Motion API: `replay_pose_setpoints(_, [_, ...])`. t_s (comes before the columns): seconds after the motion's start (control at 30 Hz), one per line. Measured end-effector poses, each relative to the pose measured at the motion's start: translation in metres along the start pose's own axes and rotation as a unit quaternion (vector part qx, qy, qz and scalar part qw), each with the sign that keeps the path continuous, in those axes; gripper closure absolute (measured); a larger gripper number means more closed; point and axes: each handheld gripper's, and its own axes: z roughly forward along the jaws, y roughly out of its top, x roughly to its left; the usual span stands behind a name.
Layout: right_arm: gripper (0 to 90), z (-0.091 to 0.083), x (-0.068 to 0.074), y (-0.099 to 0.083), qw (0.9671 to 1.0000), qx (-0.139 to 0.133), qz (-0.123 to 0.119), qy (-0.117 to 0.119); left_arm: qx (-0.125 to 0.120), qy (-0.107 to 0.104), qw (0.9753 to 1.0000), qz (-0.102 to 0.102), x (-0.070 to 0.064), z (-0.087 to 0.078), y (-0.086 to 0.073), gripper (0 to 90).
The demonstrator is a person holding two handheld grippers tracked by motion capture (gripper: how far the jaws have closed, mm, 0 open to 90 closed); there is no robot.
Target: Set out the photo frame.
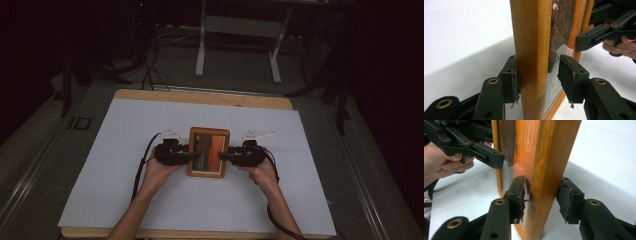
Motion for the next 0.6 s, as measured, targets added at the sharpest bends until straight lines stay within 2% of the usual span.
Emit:
replay_pose_setpoints(0.17, [60.7, 0.000, 0.001, 0.000, 1.0000, -0.001, -0.002, -0.001, 0.001, 0.000, 1.0000, -0.002, 0.000, -0.001, -0.001, 54.2])
replay_pose_setpoints(0.37, [47.4, 0.000, 0.000, 0.000, 1.0000, 0.002, -0.001, 0.008, -0.006, 0.007, 0.9999, -0.011, 0.002, -0.005, -0.002, 46.9])
replay_pose_setpoints(0.47, [40.3, -0.005, 0.001, 0.002, 1.0000, 0.000, -0.003, 0.005, -0.012, 0.009, 0.9998, -0.013, 0.002, -0.013, -0.002, 43.2])
replay_pose_setpoints(0.53, [36.0, -0.010, 0.001, 0.003, 0.9999, -0.003, -0.008, 0.007, -0.019, 0.007, 0.9997, -0.013, 0.002, -0.021, -0.003, 40.5])
replay_pose_setpoints(0.6, [31.2, -0.018, 0.001, 0.004, 0.9999, -0.005, -0.015, 0.000, -0.023, 0.008, 0.9996, -0.017, 0.002, -0.033, -0.004, 36.9])
